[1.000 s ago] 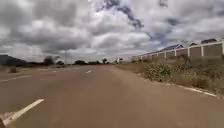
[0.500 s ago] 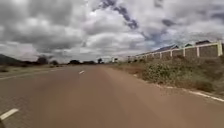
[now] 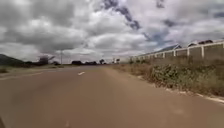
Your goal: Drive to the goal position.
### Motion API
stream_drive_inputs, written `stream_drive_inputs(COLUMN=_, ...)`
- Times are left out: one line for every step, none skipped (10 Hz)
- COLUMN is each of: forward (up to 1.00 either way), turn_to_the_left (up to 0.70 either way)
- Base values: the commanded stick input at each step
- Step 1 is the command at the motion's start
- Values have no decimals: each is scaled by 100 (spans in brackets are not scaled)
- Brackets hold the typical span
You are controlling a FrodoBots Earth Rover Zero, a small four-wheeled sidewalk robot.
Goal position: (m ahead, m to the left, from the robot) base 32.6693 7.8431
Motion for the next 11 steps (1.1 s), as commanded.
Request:
stream_drive_inputs(forward=85, turn_to_the_left=0)
stream_drive_inputs(forward=85, turn_to_the_left=0)
stream_drive_inputs(forward=85, turn_to_the_left=0)
stream_drive_inputs(forward=85, turn_to_the_left=0)
stream_drive_inputs(forward=85, turn_to_the_left=0)
stream_drive_inputs(forward=85, turn_to_the_left=0)
stream_drive_inputs(forward=85, turn_to_the_left=0)
stream_drive_inputs(forward=85, turn_to_the_left=0)
stream_drive_inputs(forward=85, turn_to_the_left=0)
stream_drive_inputs(forward=85, turn_to_the_left=0)
stream_drive_inputs(forward=85, turn_to_the_left=0)
